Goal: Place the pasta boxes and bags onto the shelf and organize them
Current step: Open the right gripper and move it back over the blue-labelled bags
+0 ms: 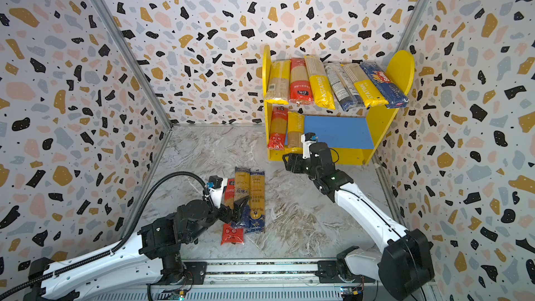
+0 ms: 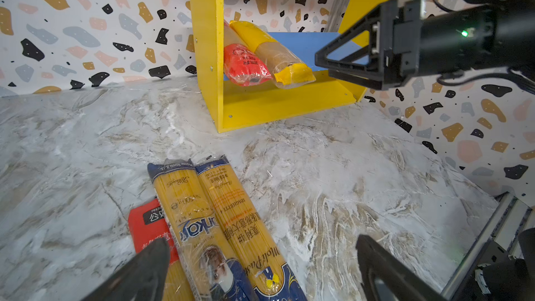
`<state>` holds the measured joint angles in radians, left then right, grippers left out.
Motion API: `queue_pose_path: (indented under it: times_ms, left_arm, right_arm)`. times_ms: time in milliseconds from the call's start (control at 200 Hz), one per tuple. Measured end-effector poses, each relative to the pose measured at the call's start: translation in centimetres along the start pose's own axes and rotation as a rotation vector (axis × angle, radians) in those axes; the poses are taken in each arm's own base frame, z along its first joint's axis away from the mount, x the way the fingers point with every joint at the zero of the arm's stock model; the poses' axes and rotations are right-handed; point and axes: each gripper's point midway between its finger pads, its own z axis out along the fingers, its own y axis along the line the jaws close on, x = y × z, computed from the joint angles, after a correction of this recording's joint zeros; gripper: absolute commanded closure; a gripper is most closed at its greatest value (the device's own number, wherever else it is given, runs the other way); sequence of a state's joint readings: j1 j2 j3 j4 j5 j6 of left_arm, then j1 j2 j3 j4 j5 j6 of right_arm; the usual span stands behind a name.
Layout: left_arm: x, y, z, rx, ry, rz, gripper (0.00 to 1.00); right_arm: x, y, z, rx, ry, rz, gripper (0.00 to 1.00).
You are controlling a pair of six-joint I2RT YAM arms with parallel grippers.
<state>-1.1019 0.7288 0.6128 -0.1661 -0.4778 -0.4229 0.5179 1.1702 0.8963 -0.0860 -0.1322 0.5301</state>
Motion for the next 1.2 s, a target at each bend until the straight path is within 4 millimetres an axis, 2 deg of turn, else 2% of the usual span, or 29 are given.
queue_pose_path:
  times_ms: [130, 215, 245, 265, 285, 405, 636, 861, 1196]
  left_arm:
    - [0.8, 1.4, -0.1, -0.067, 0.008, -0.039, 0.01]
    - [1.5, 2.5, -0.2, -0.115, 0.017, -0.064, 0.0]
    - [1.8, 2.9, -0.3, -0.132, 0.019, -0.074, 0.01]
    - [1.9, 3.1, -0.4, -0.139, 0.018, -0.082, 0.01]
    - [2.0, 3.3, -0.4, -0.148, 0.018, -0.089, 0.01]
    - [2.2, 4.3, -1.0, -0.18, 0.001, -0.133, 0.01]
    - [2.1, 5.0, -1.6, -0.202, -0.017, -0.173, 0.01]
    - [2.1, 5.7, -2.4, -0.221, -0.021, -0.171, 0.01]
    - [1.7, 6.7, -3.4, -0.248, -0.048, -0.174, 0.01]
  right_arm:
    - [3.6, 2.4, -1.4, -0.024, 0.046, -0.026, 0.19]
    - [6.6, 4.0, -1.7, -0.046, 0.098, -0.045, 0.18]
    - [7.6, 4.3, -1.7, -0.046, 0.118, -0.049, 0.15]
    - [8.4, 4.5, -1.7, -0.043, 0.133, -0.053, 0.06]
    - [9.2, 4.7, -1.6, -0.039, 0.149, -0.061, 0.04]
    - [13.4, 4.8, -0.5, 0.018, 0.244, -0.096, 0.04]
    - [19.4, 3.6, 2.7, 0.147, 0.39, -0.167, 0.04]
    - [22.2, 4.3, 6.0, 0.211, 0.462, -0.232, 0.04]
    - [23.9, 6.2, 8.3, 0.212, 0.511, -0.272, 0.04]
